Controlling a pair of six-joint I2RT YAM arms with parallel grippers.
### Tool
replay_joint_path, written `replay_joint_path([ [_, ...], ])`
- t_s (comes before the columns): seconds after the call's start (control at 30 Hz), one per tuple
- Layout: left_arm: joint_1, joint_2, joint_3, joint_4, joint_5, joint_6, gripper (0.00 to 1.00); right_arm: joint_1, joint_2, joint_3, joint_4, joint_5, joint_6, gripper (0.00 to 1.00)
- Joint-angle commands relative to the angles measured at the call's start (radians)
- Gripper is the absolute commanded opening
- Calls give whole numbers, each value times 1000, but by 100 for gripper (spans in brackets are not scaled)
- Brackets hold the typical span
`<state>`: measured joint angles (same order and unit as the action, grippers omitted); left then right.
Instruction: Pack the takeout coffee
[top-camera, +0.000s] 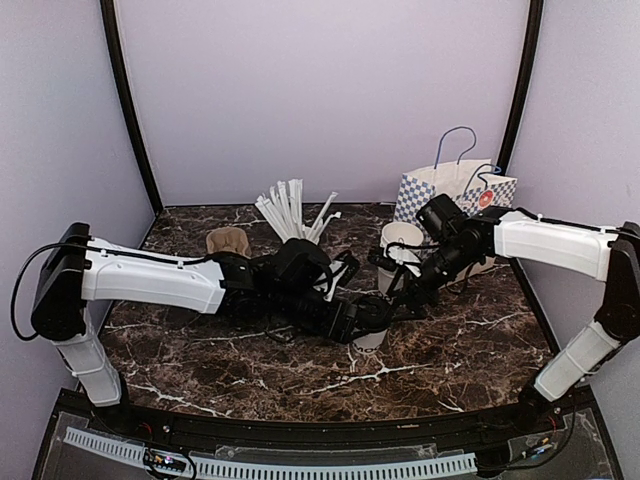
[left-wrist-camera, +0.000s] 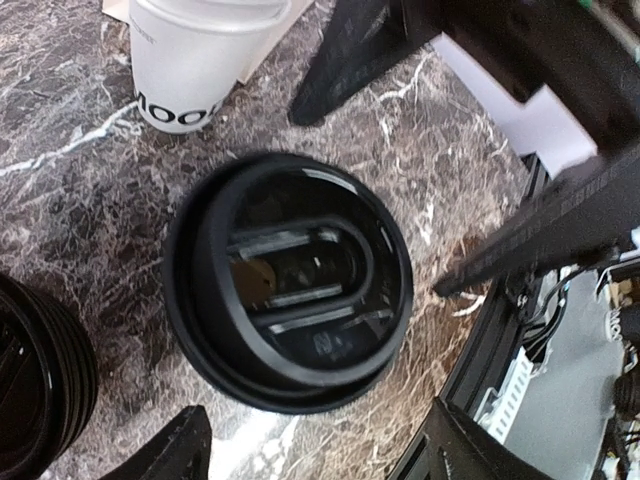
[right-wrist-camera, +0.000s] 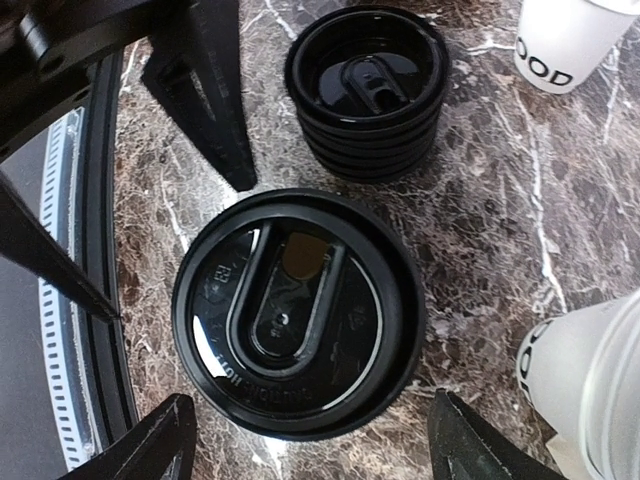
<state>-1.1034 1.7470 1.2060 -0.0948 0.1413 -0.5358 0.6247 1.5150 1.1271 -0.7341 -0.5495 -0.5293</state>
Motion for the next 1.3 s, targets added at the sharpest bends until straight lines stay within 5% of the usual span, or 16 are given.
replay_joint_path([
  [0.0, 45, 5, 15, 83, 59, -31, 75, 7, 9, 8, -8, -71, -35, 81],
  [0.67, 118, 162, 178, 70, 152, 88, 60, 5, -122, -79, -137, -84, -54, 77],
  [0.97, 130, 101, 234, -31, 25, 169, 73, -85, -141, -73, -90, -109, 37, 73],
  [1.13, 130, -38, 120, -63, -27, 56, 74, -190, -127, -87, -17, -162, 125, 69],
  [1.27, 131, -75, 15, -63, 61, -84, 64, -204, -82, -99, 36, -170, 176, 61],
])
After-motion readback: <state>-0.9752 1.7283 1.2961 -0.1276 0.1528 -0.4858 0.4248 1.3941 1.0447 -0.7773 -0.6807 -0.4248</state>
